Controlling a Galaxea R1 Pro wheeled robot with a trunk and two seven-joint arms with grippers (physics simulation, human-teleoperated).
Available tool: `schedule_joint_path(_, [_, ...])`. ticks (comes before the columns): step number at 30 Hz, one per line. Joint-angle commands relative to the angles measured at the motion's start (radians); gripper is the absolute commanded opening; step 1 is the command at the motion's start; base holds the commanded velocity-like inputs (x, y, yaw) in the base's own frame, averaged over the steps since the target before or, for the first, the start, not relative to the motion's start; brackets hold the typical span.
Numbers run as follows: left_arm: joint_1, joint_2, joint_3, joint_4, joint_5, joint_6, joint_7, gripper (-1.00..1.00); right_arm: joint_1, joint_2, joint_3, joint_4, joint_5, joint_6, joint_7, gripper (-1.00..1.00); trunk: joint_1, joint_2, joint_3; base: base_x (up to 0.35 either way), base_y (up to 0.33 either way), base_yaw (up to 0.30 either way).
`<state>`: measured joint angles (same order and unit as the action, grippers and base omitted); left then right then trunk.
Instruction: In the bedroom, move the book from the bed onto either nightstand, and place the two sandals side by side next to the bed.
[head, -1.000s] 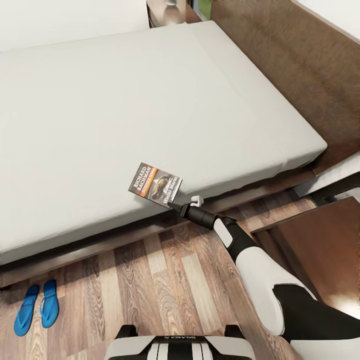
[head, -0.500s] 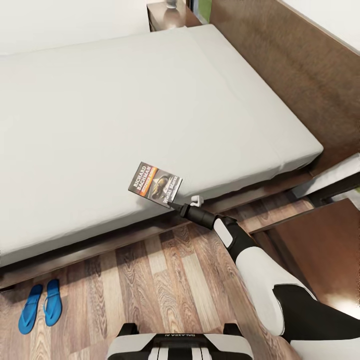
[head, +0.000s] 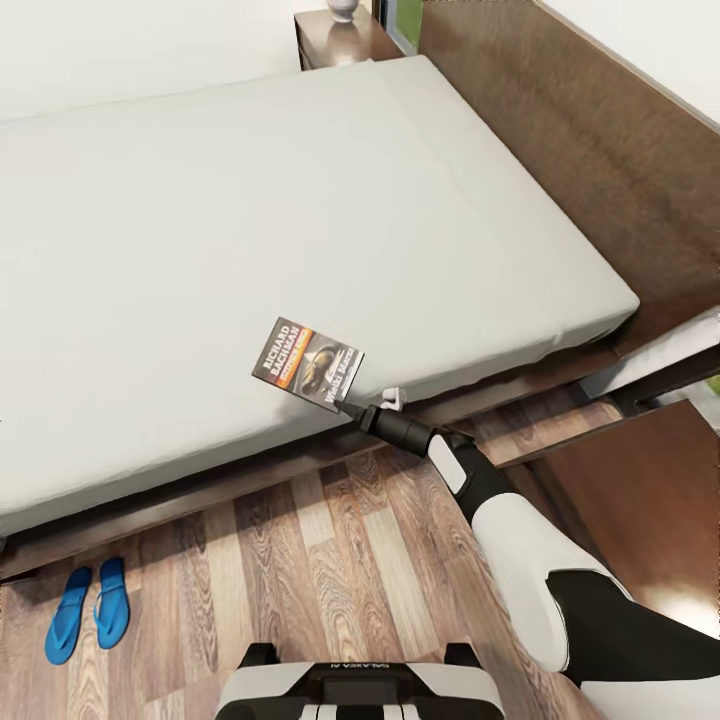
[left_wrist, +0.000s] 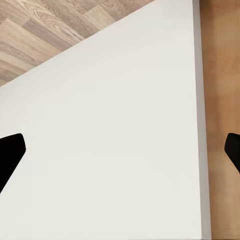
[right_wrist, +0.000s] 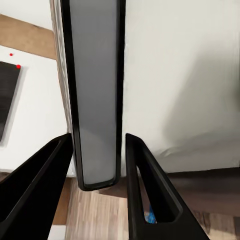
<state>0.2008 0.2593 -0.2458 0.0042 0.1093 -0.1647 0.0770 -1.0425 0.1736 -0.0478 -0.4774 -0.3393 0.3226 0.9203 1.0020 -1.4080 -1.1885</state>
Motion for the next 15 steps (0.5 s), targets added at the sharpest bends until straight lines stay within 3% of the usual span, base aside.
schedule_joint_path(1, [0.000,0.000,-0.009,0.000,0.010,-0.004,0.002,1.00,0.000,0.001,-0.005,-0.004,-0.001,0.007,0.009,-1.00,-0.004,0.007,0.003,0.000,0.000,0.000])
schedule_joint_path(15, [0.000,0.000,-0.009,0.000,0.010,-0.004,0.001,1.00,0.003,0.001,-0.006,-0.022,-0.001,-0.020,0.030,-1.00,-0.058,0.105,0.047,0.000,0.000,0.000])
